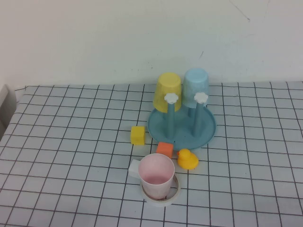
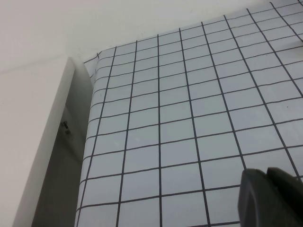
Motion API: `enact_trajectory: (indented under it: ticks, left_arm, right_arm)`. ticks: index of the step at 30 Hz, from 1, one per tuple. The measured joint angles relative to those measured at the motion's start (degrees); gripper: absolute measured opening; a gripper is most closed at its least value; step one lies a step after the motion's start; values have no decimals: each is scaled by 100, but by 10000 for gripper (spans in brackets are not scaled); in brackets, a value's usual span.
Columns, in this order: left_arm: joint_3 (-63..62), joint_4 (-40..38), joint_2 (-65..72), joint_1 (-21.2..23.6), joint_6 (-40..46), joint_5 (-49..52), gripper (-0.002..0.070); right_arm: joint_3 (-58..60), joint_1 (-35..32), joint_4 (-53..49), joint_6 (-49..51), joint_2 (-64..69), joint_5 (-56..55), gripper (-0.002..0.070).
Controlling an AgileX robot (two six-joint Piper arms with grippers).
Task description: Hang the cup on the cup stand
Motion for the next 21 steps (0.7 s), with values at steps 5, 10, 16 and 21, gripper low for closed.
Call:
enact_trajectory:
  ticks: [5,10,16,21]
  left_arm:
    - [0,0,0,0,0,0,-3]
    - [0,0,0,0,0,0,-3]
    - [0,0,0,0,0,10,-3]
    - [0,0,0,0,0,10,-3]
  right_arm:
    - [0,0,-39,0,0,0,-1]
    - [0,0,-54,-12,0,0,-1]
    - [0,0,-65,-12,0,0,-1]
    - [0,0,-76,-12,0,0,-1]
